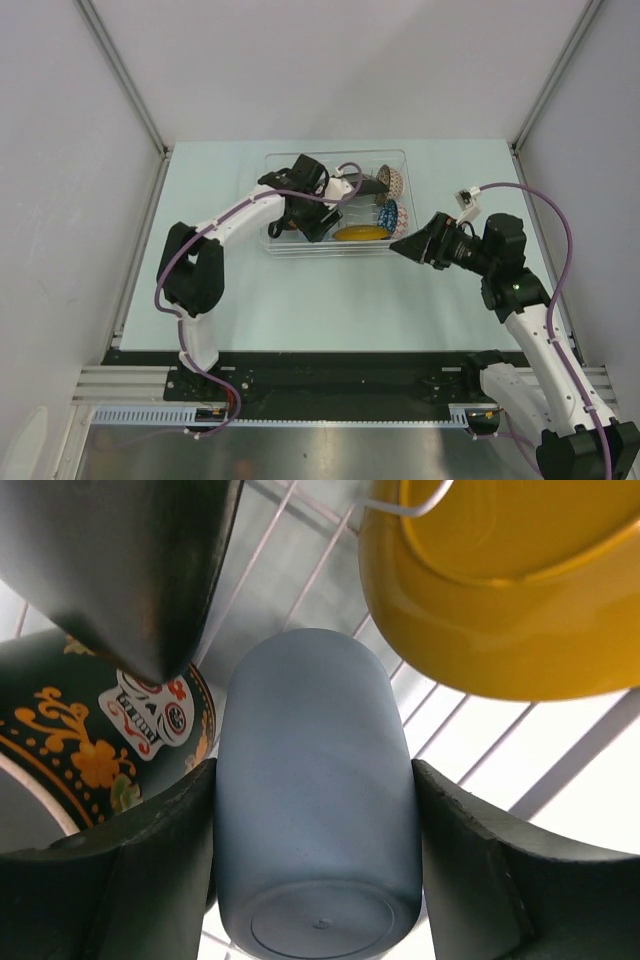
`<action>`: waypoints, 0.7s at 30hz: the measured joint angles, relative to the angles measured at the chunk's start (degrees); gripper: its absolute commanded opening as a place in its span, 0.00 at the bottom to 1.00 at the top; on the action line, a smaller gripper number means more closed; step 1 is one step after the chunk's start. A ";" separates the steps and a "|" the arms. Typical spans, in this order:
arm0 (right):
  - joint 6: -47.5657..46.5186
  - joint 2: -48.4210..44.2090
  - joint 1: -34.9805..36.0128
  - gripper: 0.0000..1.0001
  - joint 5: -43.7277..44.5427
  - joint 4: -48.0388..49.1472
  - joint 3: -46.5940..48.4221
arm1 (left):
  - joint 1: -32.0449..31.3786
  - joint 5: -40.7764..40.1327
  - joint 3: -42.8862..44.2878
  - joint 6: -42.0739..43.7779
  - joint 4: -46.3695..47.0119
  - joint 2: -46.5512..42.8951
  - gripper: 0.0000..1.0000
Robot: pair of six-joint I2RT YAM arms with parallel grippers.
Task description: Load the mixed dishes into the dish rack
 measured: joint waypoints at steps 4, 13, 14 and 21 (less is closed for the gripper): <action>0.22 -0.13 0.00 0.80 -0.15 0.02 -0.35 | -0.22 -0.39 -1.22 0.00 2.40 0.00 0.00; 0.31 -0.61 0.00 0.80 -0.37 0.00 -0.46 | -0.24 -1.46 -2.86 0.07 5.29 0.00 0.29; 0.39 -0.61 0.00 0.80 -0.39 0.00 -0.46 | -0.24 -1.46 -2.99 0.04 5.51 0.00 0.40; 0.85 -0.61 0.00 0.80 -0.42 0.00 -0.46 | -0.24 -1.53 -3.21 0.04 5.88 0.00 0.73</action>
